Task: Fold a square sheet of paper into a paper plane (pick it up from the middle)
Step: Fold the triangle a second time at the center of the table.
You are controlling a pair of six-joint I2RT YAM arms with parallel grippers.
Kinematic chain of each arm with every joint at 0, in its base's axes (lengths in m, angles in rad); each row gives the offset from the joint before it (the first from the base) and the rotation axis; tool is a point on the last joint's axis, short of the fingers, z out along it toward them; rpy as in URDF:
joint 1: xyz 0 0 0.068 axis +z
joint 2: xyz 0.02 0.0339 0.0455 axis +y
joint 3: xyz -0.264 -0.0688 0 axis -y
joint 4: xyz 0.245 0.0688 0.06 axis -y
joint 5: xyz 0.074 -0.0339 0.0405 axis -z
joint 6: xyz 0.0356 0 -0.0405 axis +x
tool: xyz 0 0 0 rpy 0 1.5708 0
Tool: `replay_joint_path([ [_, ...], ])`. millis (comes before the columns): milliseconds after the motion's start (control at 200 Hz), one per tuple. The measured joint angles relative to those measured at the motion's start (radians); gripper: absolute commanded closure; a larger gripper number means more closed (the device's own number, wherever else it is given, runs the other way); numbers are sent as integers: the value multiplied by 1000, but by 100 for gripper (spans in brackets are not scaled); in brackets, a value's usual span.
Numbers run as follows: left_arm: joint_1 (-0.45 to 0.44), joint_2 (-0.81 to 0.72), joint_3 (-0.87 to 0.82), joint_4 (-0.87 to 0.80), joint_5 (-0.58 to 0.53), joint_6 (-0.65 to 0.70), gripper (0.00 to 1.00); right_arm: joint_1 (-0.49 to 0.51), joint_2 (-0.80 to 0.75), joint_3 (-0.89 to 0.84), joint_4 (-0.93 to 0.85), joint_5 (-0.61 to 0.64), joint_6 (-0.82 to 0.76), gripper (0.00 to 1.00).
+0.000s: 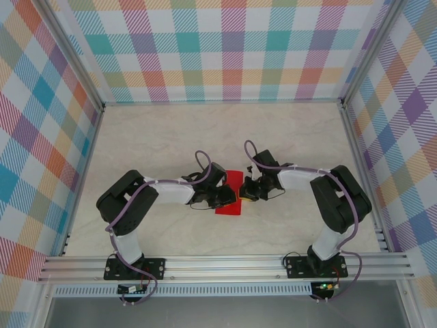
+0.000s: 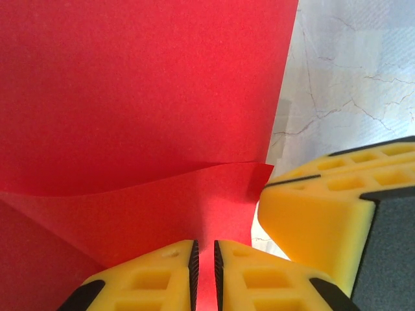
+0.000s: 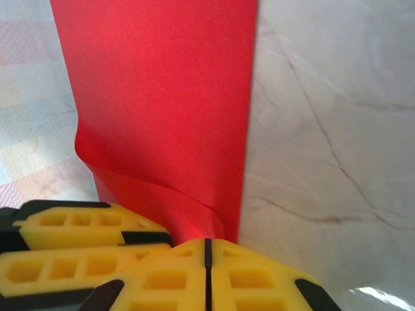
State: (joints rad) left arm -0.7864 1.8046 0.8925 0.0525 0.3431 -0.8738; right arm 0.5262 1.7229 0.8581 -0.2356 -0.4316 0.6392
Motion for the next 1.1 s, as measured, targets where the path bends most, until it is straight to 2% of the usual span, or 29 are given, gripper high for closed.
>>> replay_joint_path([
  [455,0,-7,0,-5,-1,12,84,2,52,43,-18,12,-3,93],
  [695,0,-88,5,-73,-71,65,84,2,57,51,-29,16,-13,93],
  [1100,13,-25,21,-102,-126,90,85,2,65,61,-43,12,-20,94],
])
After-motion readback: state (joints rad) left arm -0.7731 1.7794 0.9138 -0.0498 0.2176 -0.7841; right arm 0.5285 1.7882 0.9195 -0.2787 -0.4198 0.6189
